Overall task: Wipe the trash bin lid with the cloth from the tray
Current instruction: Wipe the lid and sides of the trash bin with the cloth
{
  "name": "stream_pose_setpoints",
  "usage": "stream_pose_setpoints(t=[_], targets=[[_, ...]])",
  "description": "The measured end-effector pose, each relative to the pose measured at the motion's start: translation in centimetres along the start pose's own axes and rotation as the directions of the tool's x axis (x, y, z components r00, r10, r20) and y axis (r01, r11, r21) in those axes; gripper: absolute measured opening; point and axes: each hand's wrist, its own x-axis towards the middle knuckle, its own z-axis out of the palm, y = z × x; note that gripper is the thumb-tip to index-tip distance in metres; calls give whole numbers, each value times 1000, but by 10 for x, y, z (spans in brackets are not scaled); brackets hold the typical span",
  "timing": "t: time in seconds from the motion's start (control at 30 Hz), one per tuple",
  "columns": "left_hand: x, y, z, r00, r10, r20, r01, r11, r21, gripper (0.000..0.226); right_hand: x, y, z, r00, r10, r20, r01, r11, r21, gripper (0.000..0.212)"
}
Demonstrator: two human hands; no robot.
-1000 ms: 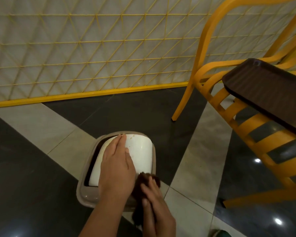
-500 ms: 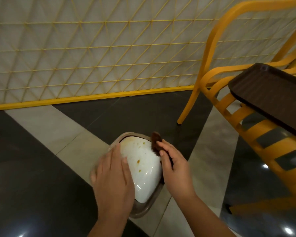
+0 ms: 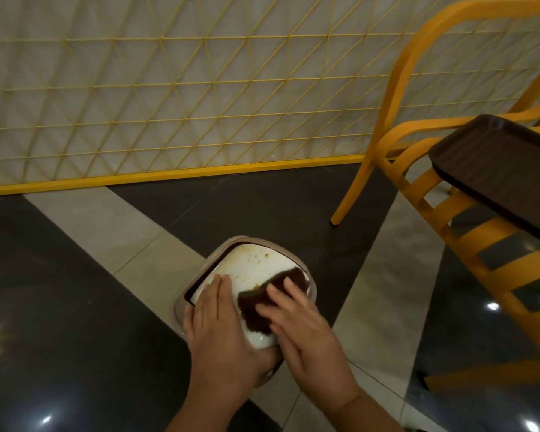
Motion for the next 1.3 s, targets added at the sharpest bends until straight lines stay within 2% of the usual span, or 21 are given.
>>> stream_pose_setpoints(t=[0.07,0.1,0.17,0.2,0.23,0.33,0.4,0.5,0.6,0.67,0.77,0.8,0.87,0.93,1.0,1.07,1.1,1.13,1.2,1.27,1.3], targets=[[0,0,0,1000,-3,14,3,1000,14,131,28,6,-6,995,82,-64,-81,997,6,32],[0,1,-1,1000,-10,22,10,1000,25,133,39,10,-10,971,216,-107,-207,974,87,31],[0,3,-2,1000,-15,9,14,999,35,136,45,14,-13,874,458,-164,-406,872,273,33],[1,3,-2,1000,-17,4,17,999,30,137,39,11,-10,857,486,-173,-426,856,293,33],[2,3,-3,1000,-22,8,22,1000,18,137,28,5,-5,875,449,-180,-402,882,247,34],[4,3,-2,1000,-22,6,22,1000,3,127,-13,-12,17,974,170,-147,-163,985,60,43],[3,3,-2,1000,2,-22,-2,1000,18,121,-12,-15,17,985,143,-97,-136,988,71,43],[2,3,-3,1000,8,3,-8,999,34,128,27,-9,7,951,263,-162,-241,960,144,35],[4,3,-4,1000,-1,25,0,998,59,132,53,5,-2,806,553,-210,-468,813,346,33],[6,2,-4,999,-5,38,3,999,51,133,39,0,3,839,501,-213,-434,851,296,33],[9,0,-4,1000,11,29,-12,999,35,130,-11,-7,19,971,177,-164,-171,984,51,39],[8,0,-4,999,11,30,-11,1000,22,127,-21,-8,21,988,89,-122,-92,996,-17,41],[7,-1,-4,999,6,35,-6,1000,-8,122,-18,-5,17,999,-1,-42,0,999,-33,39],[8,-1,-4,1000,11,21,-11,1000,9,125,6,-2,9,999,-8,-38,8,1000,13,35],[8,1,-4,1000,11,30,-12,998,59,131,35,6,-1,970,202,-137,-185,974,129,31],[7,3,-5,999,2,43,-6,996,84,133,48,12,-5,869,453,-199,-389,874,292,31],[8,3,-5,999,-3,48,-1,997,83,133,45,10,-4,853,486,-191,-420,855,303,33],[9,3,-5,999,-6,50,2,997,78,134,36,6,-1,873,452,-184,-401,879,257,34],[10,2,-5,999,-4,40,1,997,72,134,13,-3,8,957,244,-155,-232,968,94,35],[9,1,-4,999,4,34,-7,997,80,133,7,-5,9,992,83,-90,-83,997,8,36],[9,0,-4,999,10,34,-12,997,82,132,16,-3,7,996,56,-75,-57,998,-11,35]])
